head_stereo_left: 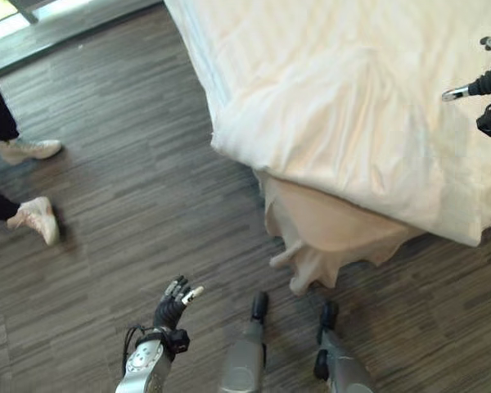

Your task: Making the bed.

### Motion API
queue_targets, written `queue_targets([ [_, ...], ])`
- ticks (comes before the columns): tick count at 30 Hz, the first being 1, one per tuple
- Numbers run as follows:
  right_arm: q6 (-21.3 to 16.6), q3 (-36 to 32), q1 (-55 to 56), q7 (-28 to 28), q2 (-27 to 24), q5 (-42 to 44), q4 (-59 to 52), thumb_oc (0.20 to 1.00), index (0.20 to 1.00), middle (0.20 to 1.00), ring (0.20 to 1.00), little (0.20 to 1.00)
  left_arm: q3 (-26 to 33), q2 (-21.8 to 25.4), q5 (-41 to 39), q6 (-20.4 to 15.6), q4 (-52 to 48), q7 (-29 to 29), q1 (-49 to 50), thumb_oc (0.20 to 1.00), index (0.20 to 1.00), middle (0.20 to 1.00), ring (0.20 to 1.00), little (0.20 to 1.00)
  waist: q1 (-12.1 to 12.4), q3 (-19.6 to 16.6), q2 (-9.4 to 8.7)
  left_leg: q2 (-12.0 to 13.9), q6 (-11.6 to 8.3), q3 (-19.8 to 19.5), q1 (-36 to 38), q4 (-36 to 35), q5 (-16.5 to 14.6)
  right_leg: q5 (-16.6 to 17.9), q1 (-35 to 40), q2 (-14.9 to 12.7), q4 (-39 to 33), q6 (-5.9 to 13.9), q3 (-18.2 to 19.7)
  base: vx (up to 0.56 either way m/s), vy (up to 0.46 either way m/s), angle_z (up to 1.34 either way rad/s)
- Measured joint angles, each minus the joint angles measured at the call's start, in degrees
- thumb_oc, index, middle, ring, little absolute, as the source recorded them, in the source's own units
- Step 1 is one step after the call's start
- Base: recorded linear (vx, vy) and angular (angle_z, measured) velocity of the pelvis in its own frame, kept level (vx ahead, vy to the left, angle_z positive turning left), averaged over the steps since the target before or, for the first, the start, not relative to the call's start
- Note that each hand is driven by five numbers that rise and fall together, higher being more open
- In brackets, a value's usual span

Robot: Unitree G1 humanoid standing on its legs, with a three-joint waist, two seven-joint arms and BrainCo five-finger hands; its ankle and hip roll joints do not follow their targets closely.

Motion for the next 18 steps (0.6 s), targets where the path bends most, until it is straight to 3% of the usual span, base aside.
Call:
queue_targets([
  [7, -0.95, -2.71, 3.14, 1.54, 0.73, 5.48, -1.38, 1.000, 1.000, 1.000, 1.000, 1.000, -2.10, 0.09, 0.00, -0.08, 0.67, 0.01, -2.71, 1.000, 1.000, 1.000, 1.000, 1.000, 0.98, 1.68, -0.82, -0.02, -0.21, -0.16, -1.51, 0.12, 0.18, 0.02, -1.41, 0.00, 0.00, 0.03, -0.17, -0.04, -0.014, 0.01],
  [13, -2.04, 0.85, 4.29, 5.05, 0.95, 7.23, -3.07, 1.000, 1.000, 1.000, 1.000, 1.000, -2.87, 0.10, -0.12, -0.26, 1.21, -0.20, -4.49, 1.000, 1.000, 1.000, 1.000, 1.000, 1.10, 3.75, -1.92, 0.28, -0.54, -0.05, -3.67, 0.59, 0.42, 0.42, -3.47, 0.32, 0.00, -0.23, 0.00, -0.04, -0.013, -0.02],
  [18, -2.10, 9.58, 2.24, 6.31, 3.31, 2.40, -6.45, 1.000, 1.000, 1.000, 1.000, 1.000, -3.81, 0.02, -0.13, -0.45, 2.46, -0.08, -7.10, 1.000, 1.000, 1.000, 1.000, 1.000, 1.03, 5.24, -2.06, 0.36, -0.72, 0.32, -5.39, 0.66, 0.55, 0.77, -5.35, 0.41, 0.01, -0.38, 0.43, -0.01, -0.011, -0.04],
])
